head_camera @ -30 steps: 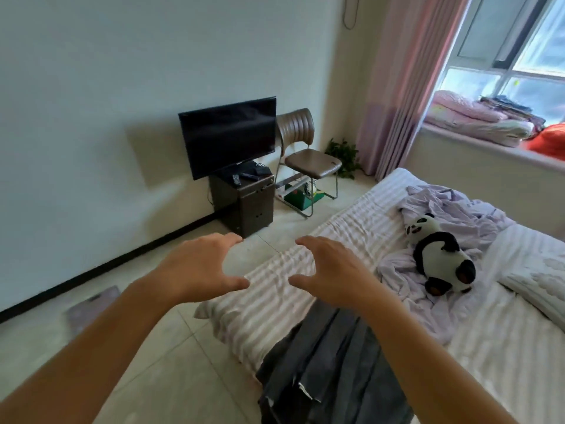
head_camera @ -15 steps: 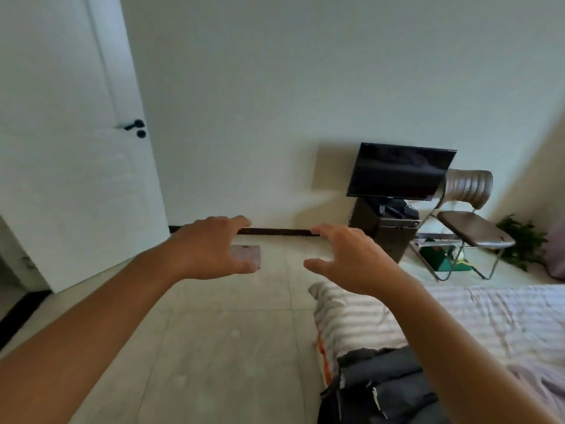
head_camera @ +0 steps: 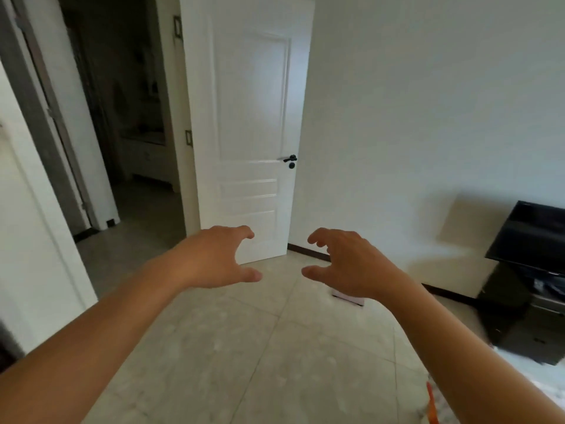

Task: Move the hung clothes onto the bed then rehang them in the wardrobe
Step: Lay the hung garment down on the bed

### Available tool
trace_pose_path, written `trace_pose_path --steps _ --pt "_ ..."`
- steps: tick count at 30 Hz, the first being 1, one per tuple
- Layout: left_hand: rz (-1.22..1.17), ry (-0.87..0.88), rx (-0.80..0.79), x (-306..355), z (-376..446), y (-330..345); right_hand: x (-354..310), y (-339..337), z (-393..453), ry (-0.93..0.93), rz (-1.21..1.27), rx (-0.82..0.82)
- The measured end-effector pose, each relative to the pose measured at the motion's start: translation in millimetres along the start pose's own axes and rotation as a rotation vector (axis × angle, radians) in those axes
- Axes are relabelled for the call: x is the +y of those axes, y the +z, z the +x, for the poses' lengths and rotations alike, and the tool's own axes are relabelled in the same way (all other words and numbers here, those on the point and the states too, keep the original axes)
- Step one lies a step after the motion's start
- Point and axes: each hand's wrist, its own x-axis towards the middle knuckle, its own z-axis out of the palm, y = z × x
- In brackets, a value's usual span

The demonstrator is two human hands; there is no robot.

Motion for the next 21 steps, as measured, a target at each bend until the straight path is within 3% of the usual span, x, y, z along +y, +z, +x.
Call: trace_pose_path --steps 21 --pt "0.0 -0.512 0.149 -385.7 -226.4 -127.3 -455.1 112.0 149.5 -0.588 0.066 -0.116"
